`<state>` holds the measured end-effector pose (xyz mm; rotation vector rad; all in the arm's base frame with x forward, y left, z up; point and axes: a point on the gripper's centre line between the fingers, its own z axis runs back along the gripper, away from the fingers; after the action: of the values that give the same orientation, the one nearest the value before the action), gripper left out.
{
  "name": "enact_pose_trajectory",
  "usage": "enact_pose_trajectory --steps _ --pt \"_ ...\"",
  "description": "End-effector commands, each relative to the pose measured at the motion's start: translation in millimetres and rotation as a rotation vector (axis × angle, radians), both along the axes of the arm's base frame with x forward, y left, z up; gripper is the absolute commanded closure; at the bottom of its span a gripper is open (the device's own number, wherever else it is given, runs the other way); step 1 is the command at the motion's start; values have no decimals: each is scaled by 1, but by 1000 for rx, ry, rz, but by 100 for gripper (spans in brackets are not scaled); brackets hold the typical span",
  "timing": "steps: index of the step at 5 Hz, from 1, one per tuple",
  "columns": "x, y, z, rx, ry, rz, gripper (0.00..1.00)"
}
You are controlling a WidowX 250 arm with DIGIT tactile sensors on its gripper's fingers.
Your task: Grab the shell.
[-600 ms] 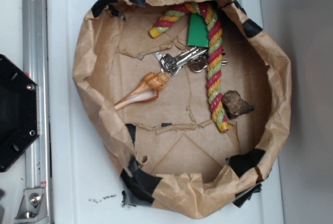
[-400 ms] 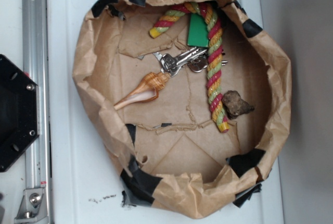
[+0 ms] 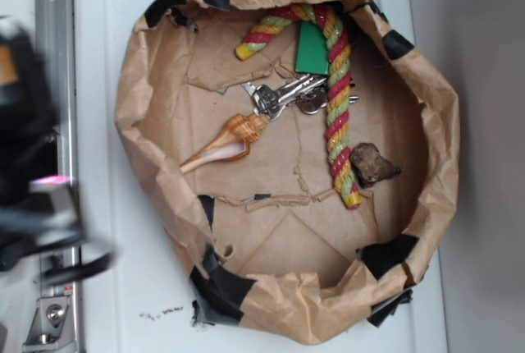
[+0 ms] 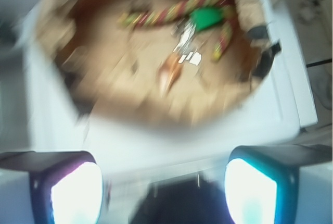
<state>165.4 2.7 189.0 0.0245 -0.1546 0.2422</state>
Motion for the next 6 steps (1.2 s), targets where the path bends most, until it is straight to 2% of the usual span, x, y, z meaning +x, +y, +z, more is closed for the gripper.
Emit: enact_pose_trajectory --steps 1,2,3,4,5,6 --pt "64 11 -30 -41 -160 198 0" --pt "79 7 -68 -29 -88 196 0" --pt "79 13 -102 -32 -35 176 0" --pt "72 19 -122 -55 -5 183 0" --pt "69 11 -153 -93 40 105 0" --pt "77 0 -160 -71 25 11 100"
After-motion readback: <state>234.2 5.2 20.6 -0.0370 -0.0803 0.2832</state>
